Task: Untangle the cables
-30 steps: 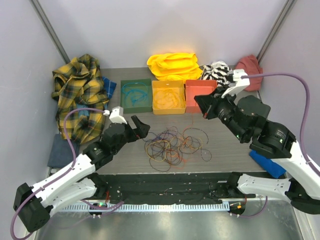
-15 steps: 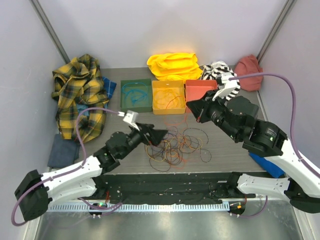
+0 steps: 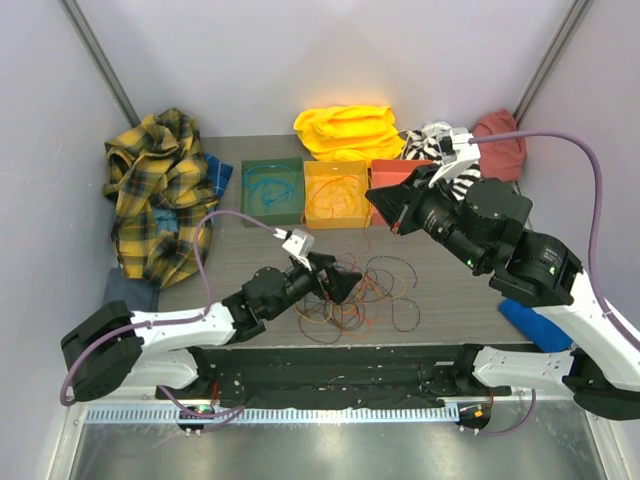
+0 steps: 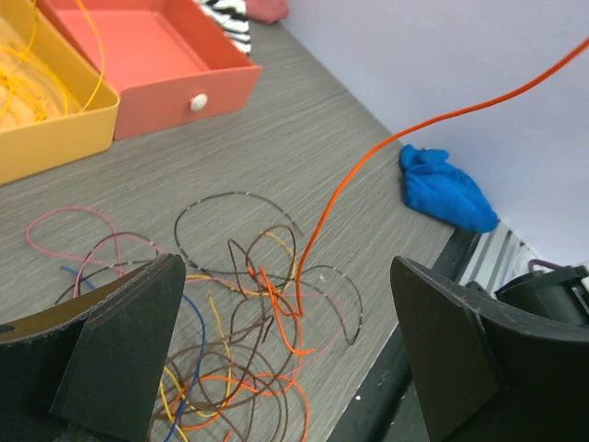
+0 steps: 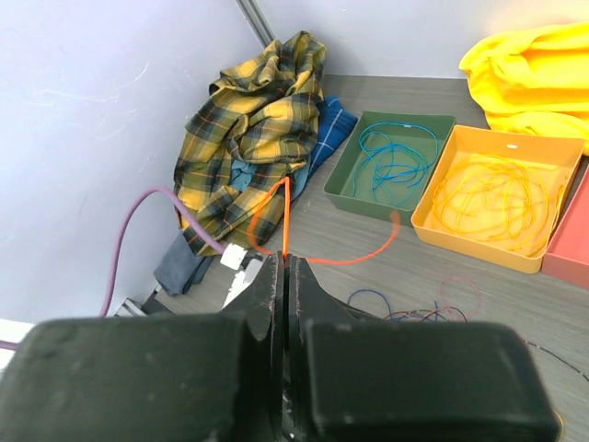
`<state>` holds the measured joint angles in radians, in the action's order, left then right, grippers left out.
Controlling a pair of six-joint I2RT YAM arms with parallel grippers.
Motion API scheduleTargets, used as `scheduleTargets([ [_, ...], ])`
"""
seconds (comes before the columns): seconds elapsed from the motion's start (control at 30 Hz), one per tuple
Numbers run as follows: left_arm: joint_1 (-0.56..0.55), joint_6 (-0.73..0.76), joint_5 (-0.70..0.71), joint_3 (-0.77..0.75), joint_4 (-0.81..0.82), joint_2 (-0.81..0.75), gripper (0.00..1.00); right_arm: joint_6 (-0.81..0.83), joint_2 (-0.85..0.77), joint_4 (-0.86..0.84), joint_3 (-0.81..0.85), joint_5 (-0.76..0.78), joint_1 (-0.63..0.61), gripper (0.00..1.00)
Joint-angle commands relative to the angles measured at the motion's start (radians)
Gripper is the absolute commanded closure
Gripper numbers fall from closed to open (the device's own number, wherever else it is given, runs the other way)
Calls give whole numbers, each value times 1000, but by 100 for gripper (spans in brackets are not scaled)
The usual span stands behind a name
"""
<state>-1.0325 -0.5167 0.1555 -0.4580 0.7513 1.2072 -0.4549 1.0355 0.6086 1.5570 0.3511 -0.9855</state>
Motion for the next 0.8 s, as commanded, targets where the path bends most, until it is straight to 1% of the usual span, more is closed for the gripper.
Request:
scheduleTargets([
  [0.0, -5, -12, 68, -44, -38, 25, 0, -4, -25, -32, 11, 2, -2, 99],
  [0.17, -8, -133, 98, 38, -59, 20, 0, 36, -29, -23, 69, 26, -4, 99],
  [0.3, -11, -160, 70, 42, -55, 64, 0, 67, -9, 6, 152, 34, -2, 99],
  [0.4, -29, -144, 27, 12, -53, 135, 0, 96, 18, 39, 242, 40, -4, 99],
  [0.43, -34, -146, 24, 9, -53, 164, 0, 104, 35, 51, 311, 43, -2, 99],
  [0.5, -41, -161, 32, 8, -44, 181, 0, 123, 60, 89, 377, 45, -4, 99],
  [0.53, -41, -167, 38, 16, -11, 184, 0, 128, 72, 100, 418, 48, -4, 99],
  [0.6, -43, -175, 50, 41, 29, 172, 0, 131, 78, 111, 425, 55, -2, 99],
  [0.67, -43, -171, 73, 47, 45, 137, 0, 122, 72, 111, 393, 55, -4, 99],
  [0.77, -43, -138, 88, 38, 30, 72, 0, 113, 38, 79, 301, 68, -4, 99],
])
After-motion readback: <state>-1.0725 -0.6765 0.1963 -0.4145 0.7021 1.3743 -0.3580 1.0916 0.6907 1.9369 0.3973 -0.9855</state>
